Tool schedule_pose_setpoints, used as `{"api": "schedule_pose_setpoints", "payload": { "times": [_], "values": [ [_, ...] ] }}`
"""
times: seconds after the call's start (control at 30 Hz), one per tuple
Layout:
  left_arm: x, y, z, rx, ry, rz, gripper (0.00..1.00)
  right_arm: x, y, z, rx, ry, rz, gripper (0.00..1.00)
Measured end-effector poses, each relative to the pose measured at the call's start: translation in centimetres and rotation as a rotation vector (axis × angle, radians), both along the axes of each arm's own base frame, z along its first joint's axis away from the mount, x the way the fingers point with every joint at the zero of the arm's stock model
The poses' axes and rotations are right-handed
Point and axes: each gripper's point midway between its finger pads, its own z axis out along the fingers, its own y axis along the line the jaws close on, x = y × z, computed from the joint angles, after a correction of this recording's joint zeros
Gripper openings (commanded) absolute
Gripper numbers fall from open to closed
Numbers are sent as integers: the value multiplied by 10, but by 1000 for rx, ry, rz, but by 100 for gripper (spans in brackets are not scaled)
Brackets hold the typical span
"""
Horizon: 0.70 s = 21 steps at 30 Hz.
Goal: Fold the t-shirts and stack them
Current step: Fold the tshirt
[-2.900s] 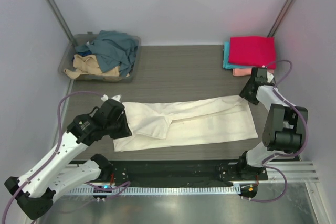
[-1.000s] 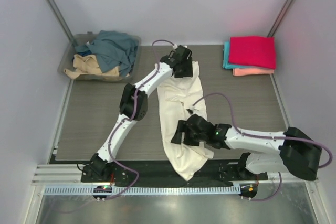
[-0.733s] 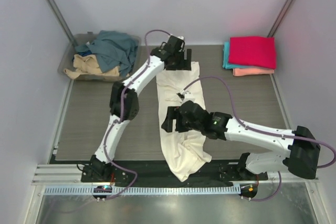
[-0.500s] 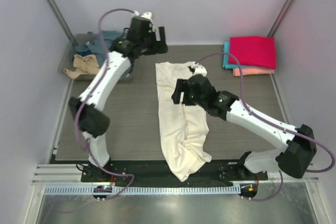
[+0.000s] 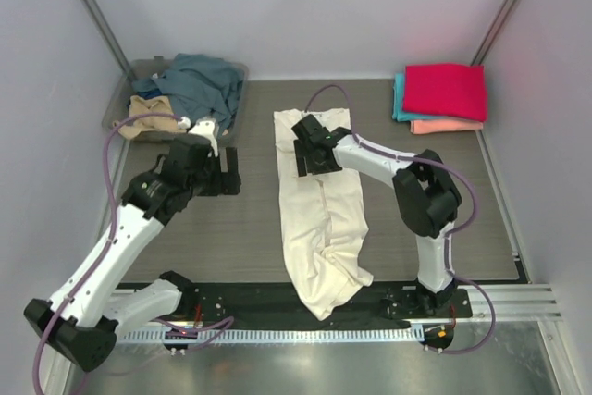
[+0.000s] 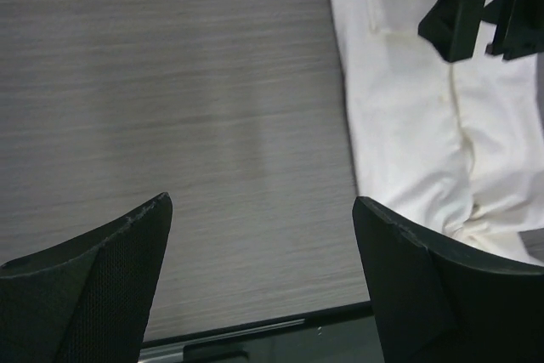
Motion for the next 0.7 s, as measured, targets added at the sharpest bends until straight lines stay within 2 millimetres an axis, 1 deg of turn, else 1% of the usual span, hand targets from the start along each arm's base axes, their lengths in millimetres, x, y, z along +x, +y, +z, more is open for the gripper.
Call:
{"api": "schedule_pose_setpoints", "payload": {
  "times": [0.1,0.13,0.2,0.23,0.3,0.4,0.43,0.47,0.6,0.63,0.7],
  "values": [
    [-23,17,-16,26,-1,11,88,10,2,-18,-33,34,-1,74],
    [-29,23,-20,30,-9,18,90,15,3,-24,-39,39,-2,74],
    [-37,30,-24,33,-24,27,91,27,4,-37,-48,65,-13,74],
    [-39,32,-26,32,-34,30,91,31,4,-36,-45,69,-14,74],
    [-41,35,-28,36,-44,34,91,53,4,-34,-33,61,-45,74],
    [-37,35,-27,40,-55,39,91,101,1,-36,17,48,-114,74],
    [-36,34,-28,44,-51,39,91,122,-1,-34,37,24,-145,74],
    [-34,33,-29,47,-46,38,91,146,-6,-31,65,-7,-187,74],
    [-31,31,-39,66,-11,35,91,218,-27,-24,181,-118,-340,72],
    [-31,31,-41,69,-6,35,91,233,-34,-23,222,-145,-377,71],
    [-31,32,-42,72,-3,34,91,250,-36,-19,313,-165,-406,71]
  ]
}}
